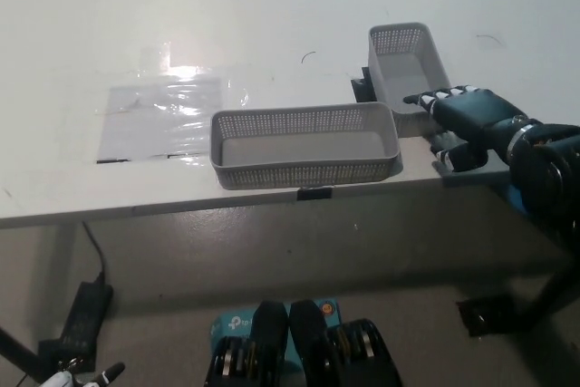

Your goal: The robot uses its right hand to pick up the grey box kept on the middle on the desk and place it on top of another box next to it in a right angle

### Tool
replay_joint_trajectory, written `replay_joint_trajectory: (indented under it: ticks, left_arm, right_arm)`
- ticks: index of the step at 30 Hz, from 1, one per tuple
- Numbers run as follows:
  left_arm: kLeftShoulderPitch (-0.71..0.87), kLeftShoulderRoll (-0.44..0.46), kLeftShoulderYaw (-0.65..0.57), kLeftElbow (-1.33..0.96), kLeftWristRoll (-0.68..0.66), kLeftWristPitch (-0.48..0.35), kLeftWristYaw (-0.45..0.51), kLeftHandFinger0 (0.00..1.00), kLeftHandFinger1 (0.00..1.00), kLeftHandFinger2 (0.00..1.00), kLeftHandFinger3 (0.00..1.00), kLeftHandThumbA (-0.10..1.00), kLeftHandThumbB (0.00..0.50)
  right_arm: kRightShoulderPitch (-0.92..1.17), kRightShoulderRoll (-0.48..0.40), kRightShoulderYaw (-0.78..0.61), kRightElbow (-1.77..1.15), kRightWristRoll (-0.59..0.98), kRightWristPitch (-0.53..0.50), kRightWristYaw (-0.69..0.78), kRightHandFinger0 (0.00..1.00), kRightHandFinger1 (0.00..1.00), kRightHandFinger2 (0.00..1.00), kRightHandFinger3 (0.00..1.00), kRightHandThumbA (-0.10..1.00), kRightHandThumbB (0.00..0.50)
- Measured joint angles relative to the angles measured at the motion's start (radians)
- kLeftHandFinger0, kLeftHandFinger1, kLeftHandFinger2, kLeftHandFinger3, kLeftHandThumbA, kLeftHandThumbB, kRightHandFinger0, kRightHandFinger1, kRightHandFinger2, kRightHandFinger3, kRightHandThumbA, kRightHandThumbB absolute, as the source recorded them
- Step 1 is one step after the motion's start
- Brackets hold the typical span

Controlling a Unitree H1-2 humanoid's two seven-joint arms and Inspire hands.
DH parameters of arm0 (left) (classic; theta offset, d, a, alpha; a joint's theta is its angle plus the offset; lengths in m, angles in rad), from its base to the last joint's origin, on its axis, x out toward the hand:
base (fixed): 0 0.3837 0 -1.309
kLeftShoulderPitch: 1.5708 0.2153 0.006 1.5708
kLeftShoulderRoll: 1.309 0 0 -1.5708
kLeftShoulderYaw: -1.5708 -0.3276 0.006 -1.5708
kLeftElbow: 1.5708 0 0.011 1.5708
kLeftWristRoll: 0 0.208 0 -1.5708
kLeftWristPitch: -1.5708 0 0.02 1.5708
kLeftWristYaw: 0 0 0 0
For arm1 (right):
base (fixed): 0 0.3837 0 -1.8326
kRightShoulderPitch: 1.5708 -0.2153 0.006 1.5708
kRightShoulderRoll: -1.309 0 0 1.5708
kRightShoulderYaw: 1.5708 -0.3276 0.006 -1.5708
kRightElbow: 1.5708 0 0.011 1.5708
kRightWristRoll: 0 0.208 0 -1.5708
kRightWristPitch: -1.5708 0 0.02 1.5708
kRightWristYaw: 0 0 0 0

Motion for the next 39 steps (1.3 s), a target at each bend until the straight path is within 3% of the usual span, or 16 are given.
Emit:
replay_joint_trajectory:
  ticks: [3,7,14,18,19,21,28,35,37,39]
  left_arm:
    - [0.009,-0.001,0.006,-0.002,0.0,0.002,-0.001,0.0,0.0,0.0,0.06,0.99,0.249]
    - [0.01,-0.005,0.016,-0.002,0.0,0.003,-0.003,0.0,0.0,0.0,0.07,0.98,0.278]
    - [0.01,-0.007,0.022,-0.003,0.0,0.004,-0.006,0.03,0.0,0.01,0.06,0.99,0.256]
    - [0.01,-0.011,0.026,-0.003,0.0,0.004,-0.007,0.0,0.0,0.0,0.07,0.95,0.24]
    - [0.01,-0.013,0.028,-0.003,-0.001,0.004,-0.007,0.0,0.0,0.0,0.05,0.97,0.28]
    - [0.011,-0.017,0.031,-0.005,-0.001,0.004,-0.007,0.0,0.0,0.01,0.06,0.99,0.299]
    - [0.025,-0.018,0.043,-0.012,-0.004,0.006,-0.008,0.0,0.0,0.0,0.06,0.95,0.297]
    - [0.027,-0.019,0.051,-0.012,-0.01,0.006,-0.009,0.0,0.0,0.01,0.03,0.99,0.311]
    - [0.028,-0.019,0.052,-0.012,-0.012,0.006,-0.009,0.0,0.0,0.0,0.0,0.97,0.302]
    - [0.03,-0.02,0.054,-0.013,-0.014,0.006,-0.01,0.04,0.03,0.04,0.05,0.97,0.315]
  right_arm:
    - [-0.017,-0.004,-0.001,0.0,-0.01,-0.013,0.0,1.0,1.0,1.0,1.0,0.5,0.5]
    - [-0.033,-0.003,-0.002,-0.004,-0.02,-0.026,0.0,1.0,1.0,1.0,1.0,0.47,0.5]
    - [-0.035,0.011,-0.002,0.003,-0.03,-0.051,-0.007,1.0,1.0,1.0,1.0,0.44,0.5]
    - [-0.035,0.026,0.0,0.018,-0.042,-0.066,-0.013,1.0,1.0,1.0,1.0,0.44,0.5]
    - [-0.035,0.029,0.001,0.025,-0.043,-0.069,-0.014,1.0,1.0,1.0,1.0,0.41,0.5]
    - [-0.035,0.034,0.006,0.045,-0.048,-0.076,-0.016,1.0,1.0,1.0,1.0,0.39,0.5]
    - [-0.035,0.035,0.017,0.165,-0.085,-0.095,-0.052,1.0,1.0,1.0,1.0,0.38,0.5]
    - [-0.043,0.04,0.02,0.214,-0.113,-0.107,-0.094,1.0,1.0,1.0,1.0,0.4,0.5]
    - [-0.048,0.043,0.022,0.23,-0.12,-0.111,-0.107,1.0,1.0,1.0,1.0,0.38,0.499]
    - [-0.05,0.048,0.026,0.236,-0.126,-0.114,-0.114,1.0,1.0,1.0,1.0,0.3,0.475]
